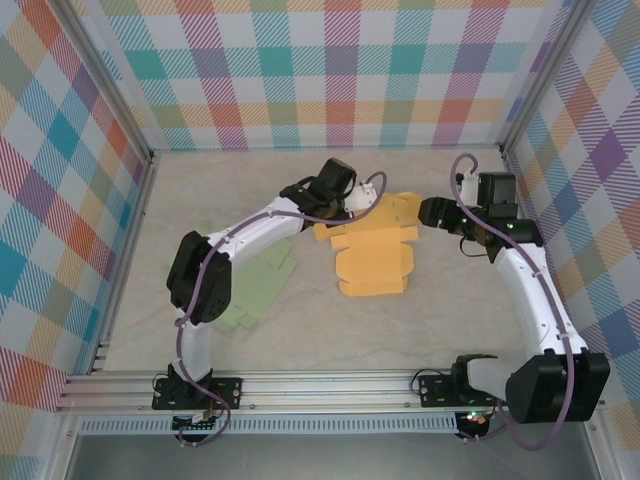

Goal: Fold the paper box

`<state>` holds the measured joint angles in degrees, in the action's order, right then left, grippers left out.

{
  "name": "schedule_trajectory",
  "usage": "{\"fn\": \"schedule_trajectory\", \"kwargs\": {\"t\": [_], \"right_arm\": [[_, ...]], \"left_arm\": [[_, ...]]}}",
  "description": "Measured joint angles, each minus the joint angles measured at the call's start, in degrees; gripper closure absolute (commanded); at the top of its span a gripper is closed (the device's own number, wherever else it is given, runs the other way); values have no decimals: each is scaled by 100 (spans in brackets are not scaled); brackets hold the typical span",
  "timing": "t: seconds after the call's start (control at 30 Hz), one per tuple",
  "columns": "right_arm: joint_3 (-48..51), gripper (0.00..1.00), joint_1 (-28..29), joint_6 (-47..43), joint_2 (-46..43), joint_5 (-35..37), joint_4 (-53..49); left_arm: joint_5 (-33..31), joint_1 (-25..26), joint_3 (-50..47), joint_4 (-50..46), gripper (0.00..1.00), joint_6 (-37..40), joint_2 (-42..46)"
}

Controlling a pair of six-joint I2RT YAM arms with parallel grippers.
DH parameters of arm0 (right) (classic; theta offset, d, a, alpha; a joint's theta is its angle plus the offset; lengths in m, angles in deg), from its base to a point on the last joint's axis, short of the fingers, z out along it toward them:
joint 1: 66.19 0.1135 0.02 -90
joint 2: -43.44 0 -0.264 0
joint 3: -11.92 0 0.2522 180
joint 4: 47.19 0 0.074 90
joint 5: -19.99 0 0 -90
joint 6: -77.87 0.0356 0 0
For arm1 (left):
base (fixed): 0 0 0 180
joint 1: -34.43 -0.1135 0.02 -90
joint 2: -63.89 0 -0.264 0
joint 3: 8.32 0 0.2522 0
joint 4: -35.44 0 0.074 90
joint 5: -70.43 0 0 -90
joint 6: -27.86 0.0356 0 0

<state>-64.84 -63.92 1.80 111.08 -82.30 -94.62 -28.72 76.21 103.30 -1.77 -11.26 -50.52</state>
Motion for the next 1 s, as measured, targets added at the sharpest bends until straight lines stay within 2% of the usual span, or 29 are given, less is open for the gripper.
{"fn": "schedule_trajectory", "kwargs": {"t": [0.27, 0.43, 0.67, 1.0], "right_arm": [[61, 29, 0, 1093, 83, -225, 463], [219, 34, 0, 1606, 522, -570, 876], [293, 41, 9, 1873, 1005, -861, 1139], [291, 46, 203, 2085, 1980, -1165, 1517]], "left_arm": [[-481, 225, -599, 833, 100, 201, -44], [-949, 363, -671, 1099, 100, 212, -225], [-1615, 667, -1080, 1342, 100, 205, -348], [-2013, 844, -1335, 1657, 100, -72, -350]]}}
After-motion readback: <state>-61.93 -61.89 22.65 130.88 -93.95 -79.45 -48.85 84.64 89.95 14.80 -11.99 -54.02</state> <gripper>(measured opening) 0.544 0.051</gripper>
